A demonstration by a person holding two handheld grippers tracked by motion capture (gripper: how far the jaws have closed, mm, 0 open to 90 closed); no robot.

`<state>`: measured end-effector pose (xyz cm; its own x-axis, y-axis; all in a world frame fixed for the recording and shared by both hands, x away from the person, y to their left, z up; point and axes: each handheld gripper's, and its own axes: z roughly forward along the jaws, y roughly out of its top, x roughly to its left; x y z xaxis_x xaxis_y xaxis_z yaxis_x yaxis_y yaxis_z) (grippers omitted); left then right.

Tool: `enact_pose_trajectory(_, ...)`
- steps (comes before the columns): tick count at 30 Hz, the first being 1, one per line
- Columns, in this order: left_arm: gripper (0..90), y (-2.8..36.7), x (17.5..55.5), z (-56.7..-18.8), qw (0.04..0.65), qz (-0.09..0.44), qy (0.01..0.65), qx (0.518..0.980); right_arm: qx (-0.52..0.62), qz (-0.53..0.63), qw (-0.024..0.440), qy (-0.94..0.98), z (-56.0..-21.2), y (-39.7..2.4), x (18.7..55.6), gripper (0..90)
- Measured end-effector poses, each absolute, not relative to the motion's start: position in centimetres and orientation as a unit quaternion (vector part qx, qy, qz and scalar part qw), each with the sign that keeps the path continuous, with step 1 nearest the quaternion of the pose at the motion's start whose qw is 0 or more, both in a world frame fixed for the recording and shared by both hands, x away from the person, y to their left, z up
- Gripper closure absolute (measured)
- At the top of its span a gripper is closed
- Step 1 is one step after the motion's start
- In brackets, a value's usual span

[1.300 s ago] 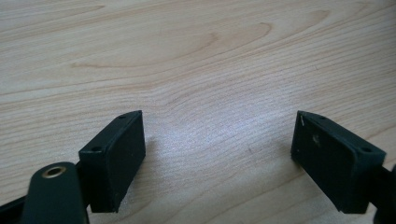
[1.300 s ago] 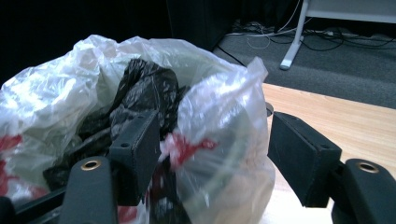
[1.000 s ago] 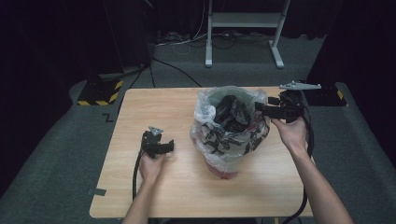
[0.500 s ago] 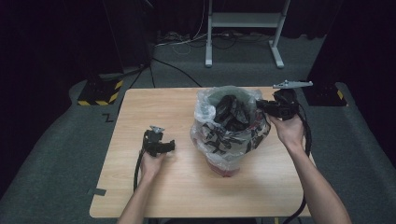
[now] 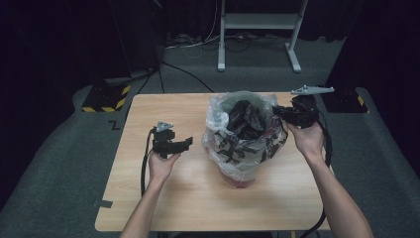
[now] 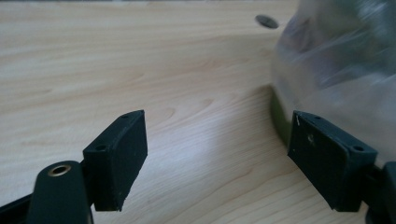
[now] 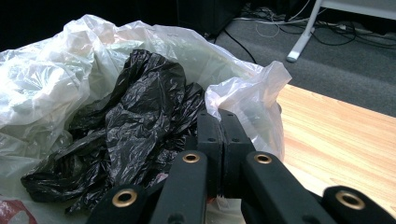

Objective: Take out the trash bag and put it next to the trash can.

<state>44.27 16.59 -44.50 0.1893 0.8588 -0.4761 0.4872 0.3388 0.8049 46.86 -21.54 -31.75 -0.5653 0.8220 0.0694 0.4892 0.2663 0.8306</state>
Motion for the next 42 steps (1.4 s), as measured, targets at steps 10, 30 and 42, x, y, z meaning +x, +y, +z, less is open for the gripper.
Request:
enact_pose_trajectory(10, 18.5, 14.3, 43.1, -38.4, 0.592, 0.172, 0.561, 0.552, 0.422, 0.423, 0.197, 0.778, -31.8, -21.5, 46.8, 89.2)
enact_pose_trajectory(30, 17.7, 11.5, 43.8, -32.9, 0.634, 0.117, 0.536, 0.545, 0.422, 0.419, 0.196, 0.78, -32.0, -21.4, 47.0, 88.5)
enact_pose_trajectory(42, 19.6, 8.1, 45.1, -33.2, 0.579, 0.126, 0.535, 0.602, 0.421, 0.413, 0.199, 0.783, -31.9, -21.2, 47.0, 81.9)
